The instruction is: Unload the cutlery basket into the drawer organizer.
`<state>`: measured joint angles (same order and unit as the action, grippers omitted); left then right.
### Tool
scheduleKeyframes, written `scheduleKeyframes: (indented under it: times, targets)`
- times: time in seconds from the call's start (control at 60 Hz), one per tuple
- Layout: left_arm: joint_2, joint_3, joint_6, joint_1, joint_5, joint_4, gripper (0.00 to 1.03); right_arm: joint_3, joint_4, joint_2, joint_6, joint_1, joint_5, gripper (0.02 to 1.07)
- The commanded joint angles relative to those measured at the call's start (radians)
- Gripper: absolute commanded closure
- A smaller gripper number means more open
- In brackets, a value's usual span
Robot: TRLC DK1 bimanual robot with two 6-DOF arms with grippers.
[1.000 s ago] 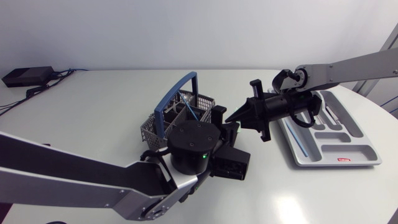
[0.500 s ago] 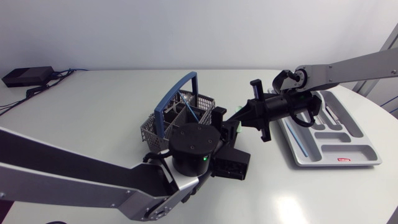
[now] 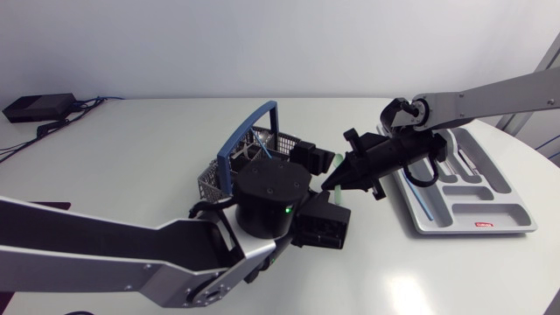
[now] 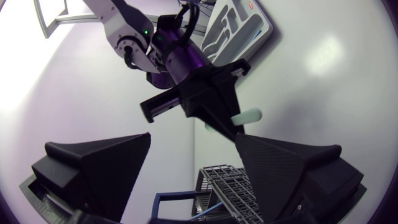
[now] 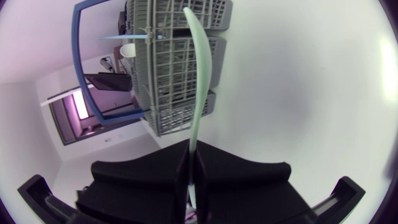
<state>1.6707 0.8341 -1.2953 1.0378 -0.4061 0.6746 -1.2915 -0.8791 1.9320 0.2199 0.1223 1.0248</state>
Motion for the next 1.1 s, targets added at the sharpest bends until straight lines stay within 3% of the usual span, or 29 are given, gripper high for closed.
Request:
scheduleKeyframes:
  times: [0.0,0.067,0.45,0.567,0.683,0.983,1.083]
  targets:
    - [-0.055,0.062,0.068,-0.024,-0.014,-0.06,0.05,0.04,-0.003,-0.03,-0.122,-0.006,-0.069,1.01]
    - [-0.063,0.082,0.099,-0.039,-0.01,-0.112,0.05,0.057,-0.001,-0.057,-0.182,-0.013,-0.092,1.01]
    - [-0.161,0.261,0.33,-0.131,0.066,-0.636,0.06,0.04,-0.092,-0.134,-0.686,-0.101,-0.393,1.01]
    - [-0.192,0.287,0.361,-0.154,0.066,-0.724,0.06,-0.022,-0.152,-0.123,-0.867,-0.179,-0.457,1.01]
    - [-0.216,0.293,0.372,-0.177,0.066,-0.767,0.06,-0.114,-0.339,-0.096,-1.077,-0.265,-0.462,1.01]
    - [-0.296,0.319,0.406,-0.209,0.073,-0.914,0.06,-0.118,-0.273,-0.148,-1.527,-0.5,-0.681,1.01]
    - [-0.31,0.341,0.429,-0.232,0.092,-0.972,0.06,-0.074,-0.187,-0.154,-1.685,-0.57,-0.755,1.01]
